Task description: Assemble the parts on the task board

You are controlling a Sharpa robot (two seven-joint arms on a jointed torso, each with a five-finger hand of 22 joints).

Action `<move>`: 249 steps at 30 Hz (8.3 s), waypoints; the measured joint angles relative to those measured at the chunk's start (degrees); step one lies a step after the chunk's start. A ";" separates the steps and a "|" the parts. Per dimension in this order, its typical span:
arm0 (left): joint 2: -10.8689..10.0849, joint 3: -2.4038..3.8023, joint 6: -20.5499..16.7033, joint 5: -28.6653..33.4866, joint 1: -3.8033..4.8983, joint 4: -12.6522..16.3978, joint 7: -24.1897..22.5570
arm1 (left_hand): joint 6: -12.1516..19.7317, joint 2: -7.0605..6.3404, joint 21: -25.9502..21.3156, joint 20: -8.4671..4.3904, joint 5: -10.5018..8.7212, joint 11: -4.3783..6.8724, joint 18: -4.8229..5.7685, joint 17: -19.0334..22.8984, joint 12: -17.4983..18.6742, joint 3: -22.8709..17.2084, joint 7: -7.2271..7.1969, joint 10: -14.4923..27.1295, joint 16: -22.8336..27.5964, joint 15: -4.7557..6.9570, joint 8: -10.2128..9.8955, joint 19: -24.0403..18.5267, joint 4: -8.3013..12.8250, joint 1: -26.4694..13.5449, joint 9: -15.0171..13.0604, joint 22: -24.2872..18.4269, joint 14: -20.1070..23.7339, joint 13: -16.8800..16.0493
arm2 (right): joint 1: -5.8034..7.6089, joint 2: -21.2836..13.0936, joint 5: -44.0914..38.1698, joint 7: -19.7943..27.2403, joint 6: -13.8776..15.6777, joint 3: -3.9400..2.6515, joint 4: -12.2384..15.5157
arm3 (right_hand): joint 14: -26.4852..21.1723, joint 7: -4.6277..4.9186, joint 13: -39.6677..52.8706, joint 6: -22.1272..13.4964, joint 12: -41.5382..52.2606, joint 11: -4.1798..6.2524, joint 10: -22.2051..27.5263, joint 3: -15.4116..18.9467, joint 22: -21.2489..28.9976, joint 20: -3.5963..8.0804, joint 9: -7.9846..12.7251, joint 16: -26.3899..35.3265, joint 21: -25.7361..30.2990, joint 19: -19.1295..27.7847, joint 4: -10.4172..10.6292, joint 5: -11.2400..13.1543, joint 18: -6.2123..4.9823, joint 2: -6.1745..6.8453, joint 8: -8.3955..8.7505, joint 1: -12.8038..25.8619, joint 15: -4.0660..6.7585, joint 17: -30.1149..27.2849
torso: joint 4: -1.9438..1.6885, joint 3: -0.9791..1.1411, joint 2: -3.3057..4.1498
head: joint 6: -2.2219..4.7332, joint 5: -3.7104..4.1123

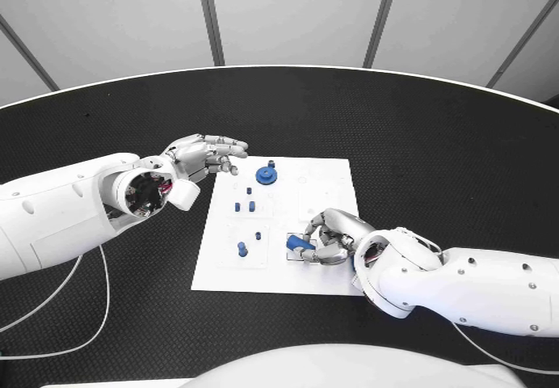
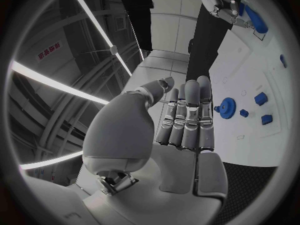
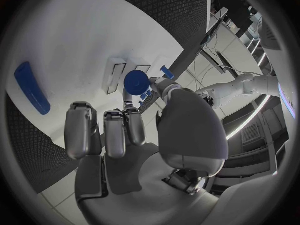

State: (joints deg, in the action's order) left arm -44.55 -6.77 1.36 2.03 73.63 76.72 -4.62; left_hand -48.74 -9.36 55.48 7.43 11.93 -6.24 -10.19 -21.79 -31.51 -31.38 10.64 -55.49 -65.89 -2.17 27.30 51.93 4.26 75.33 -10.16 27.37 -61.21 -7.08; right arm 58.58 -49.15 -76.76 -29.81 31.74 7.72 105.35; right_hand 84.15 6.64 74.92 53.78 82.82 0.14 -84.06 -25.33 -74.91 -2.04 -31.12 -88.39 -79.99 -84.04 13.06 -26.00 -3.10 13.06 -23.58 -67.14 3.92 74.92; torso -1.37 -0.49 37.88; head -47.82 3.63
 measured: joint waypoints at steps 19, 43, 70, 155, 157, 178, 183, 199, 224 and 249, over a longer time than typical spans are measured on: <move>-0.13 0.00 0.08 0.00 0.00 -0.03 0.21 | 0.00 0.00 0.00 0.00 0.00 0.00 0.00 -0.01 0.00 0.00 0.00 0.00 0.00 0.00 0.00 0.00 0.00 0.00 0.00 0.01 0.00 0.00 | 0.01 0.37 -0.02 -0.88 -1.50 -0.04 -0.34 | -0.23 -0.01 -0.01 0.79 0.63 1.83 0.04 -0.36 0.00 1.24 -2.50 -0.56 -1.73 -0.01 0.59 2.66 0.01 -0.23 -4.20 3.83 1.49 -0.01 | 0.13 0.17 -0.04 | -0.08 -0.14; -0.45 0.00 0.73 -0.01 0.01 0.19 1.01 | 0.00 0.00 0.00 0.00 0.00 -0.21 0.00 0.07 0.00 0.00 0.00 0.21 0.00 0.00 0.00 0.00 0.00 0.00 0.00 -0.03 0.00 0.01 | 0.01 0.72 -1.93 -2.49 -2.50 -0.32 -0.75 | -0.03 -1.15 0.03 2.18 3.51 2.80 0.06 -0.16 0.00 2.05 -5.23 -1.24 -6.67 0.00 3.16 6.88 1.81 -2.29 -8.28 9.07 2.24 -0.02 | 0.10 0.12 0.01 | 0.04 0.25; -0.61 0.00 0.90 -0.02 0.01 0.25 1.52 | 0.00 0.22 0.00 0.00 0.00 -0.21 0.00 0.10 -0.22 0.00 0.00 0.21 0.00 0.00 0.00 0.00 0.00 0.22 0.00 -0.02 0.00 0.01 | 0.01 1.18 -3.44 -2.41 -2.09 -0.55 -0.72 | -0.17 -5.86 0.01 7.02 3.72 3.15 0.13 5.55 -0.04 2.24 -5.01 -1.24 -6.99 0.21 3.62 10.11 1.81 -3.61 -9.67 20.77 2.69 0.02 | 0.10 0.16 0.02 | -0.05 0.54; -0.52 -0.01 1.18 -0.02 0.00 -0.02 1.46 | 0.00 0.22 0.00 0.00 0.00 -0.21 0.00 0.24 -0.22 0.00 0.00 0.21 0.00 -0.20 0.00 0.00 0.00 0.22 0.00 -0.09 0.20 0.01 | 0.08 -1.05 -3.83 3.05 -1.51 -0.68 0.12 | -0.15 -5.62 0.03 5.80 2.27 2.42 0.02 0.48 -0.01 2.24 -3.05 -1.24 -4.99 0.21 -5.22 16.52 1.80 -1.53 -7.61 2.78 2.29 -0.02 | 0.47 0.37 -0.13 | -0.23 0.10; -0.62 -0.01 1.15 -0.02 0.00 0.03 1.46 | 0.00 0.22 0.00 0.00 0.00 -0.20 0.00 0.23 -0.22 0.00 0.00 0.20 0.00 -0.20 0.00 0.00 0.00 0.22 0.00 -0.08 0.20 0.01 | 0.08 -2.12 -3.83 4.10 -0.11 -0.68 1.09 | -0.16 -5.57 0.03 5.74 2.07 2.42 0.02 0.43 0.00 2.24 -3.02 -1.24 -4.49 0.21 -5.18 16.52 1.80 -1.53 -7.59 2.78 2.29 -0.02 | 0.46 0.36 -0.13 | -0.20 0.10; -1.25 -0.02 0.97 -0.01 -0.01 0.02 1.11 | 0.00 0.22 0.00 0.00 0.00 -0.20 0.00 0.23 -0.22 0.00 0.00 0.20 0.00 -0.20 0.00 0.00 0.00 0.22 0.00 -0.14 0.20 0.01 | -0.02 -17.51 -3.96 4.84 5.31 0.84 5.36 | -0.07 -2.16 0.01 0.65 0.66 0.13 0.05 -0.71 0.00 0.80 0.23 -1.24 -2.98 0.20 -5.62 15.64 1.79 -1.08 -0.44 2.33 0.32 0.03 | 1.52 0.62 -0.54 | 0.07 1.81; -1.29 -0.02 1.04 -0.01 -0.01 0.06 1.12 | 0.00 0.22 0.00 0.00 0.00 -0.20 0.00 0.23 -0.22 0.00 0.00 0.20 0.00 -0.20 0.00 0.00 0.00 0.22 0.00 -0.14 0.20 0.01 | -0.14 -17.46 -4.88 2.90 5.04 1.31 4.44 | -0.07 -2.13 0.01 0.68 0.43 0.13 0.05 -0.71 0.00 0.59 0.39 -1.23 -2.99 0.00 -5.62 15.63 1.80 -1.02 -0.19 2.38 0.32 0.02 | 1.63 0.73 -0.54 | 0.00 1.94; -1.45 -0.02 1.10 -0.01 -0.01 0.18 1.18 | 0.00 0.22 0.00 0.00 0.00 -0.21 0.00 0.22 -0.22 0.00 0.00 0.20 0.00 -0.20 0.00 0.00 0.00 0.22 0.00 -0.13 0.20 0.01 | -1.08 -15.67 -5.29 1.22 3.11 1.76 3.77 | -0.07 -2.04 0.00 2.02 0.22 0.13 0.05 0.03 0.00 0.59 0.39 -1.24 -2.65 0.00 -4.88 15.41 1.80 -0.47 -0.11 3.46 0.32 0.01 | 1.66 0.66 -0.46 | -0.57 1.86; -1.50 -0.02 1.30 -0.01 -0.01 0.06 1.24 | 0.00 0.22 -0.22 0.00 0.00 -0.21 0.00 0.28 -0.44 0.16 0.00 0.20 0.00 -0.20 0.00 0.00 -0.16 0.22 0.00 -0.17 0.20 0.01 | -2.37 -13.15 -5.30 -0.09 -0.51 1.81 2.82 | -0.07 -2.85 -0.01 3.65 0.00 0.13 0.06 1.52 0.00 0.60 -0.10 -1.24 -2.43 0.00 -3.73 15.42 1.80 0.16 0.09 4.19 0.32 0.00 | 1.65 0.65 -0.52 | -0.79 1.75; -1.59 -0.02 1.45 -0.01 -0.01 0.07 1.40 | 0.00 0.69 -0.45 0.00 0.00 -0.42 0.00 0.35 -0.44 0.54 0.00 0.42 0.00 -0.20 0.00 0.00 -0.54 -0.25 0.00 -0.35 0.20 0.01 | -3.23 -11.10 -17.07 -1.99 -5.25 1.82 1.54 | -0.08 -3.37 -0.02 4.55 -0.50 0.55 0.07 -0.44 0.00 0.60 -14.08 -0.88 -2.21 0.00 -7.32 15.98 1.79 0.30 0.04 -0.49 0.33 -0.01 | 1.66 0.73 -0.49 | -0.78 1.79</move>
State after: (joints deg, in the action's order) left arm -46.14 -6.80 2.80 2.02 73.61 76.79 -3.22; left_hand -48.74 -8.67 55.03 7.43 11.93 -6.65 -10.19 -21.44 -31.95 -30.83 10.64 -55.07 -65.89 -2.38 27.30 51.93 3.72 75.07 -10.16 27.03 -61.01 -7.07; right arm 55.36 -60.25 -93.83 -31.81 26.49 9.54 106.89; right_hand 84.07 3.27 74.90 58.33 82.32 0.69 -83.99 -25.77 -74.91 -1.44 -45.20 -89.27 -82.20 -84.04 5.74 -10.03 -1.31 13.36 -23.54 -67.63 4.24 74.91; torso 0.29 0.23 37.39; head -48.60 5.42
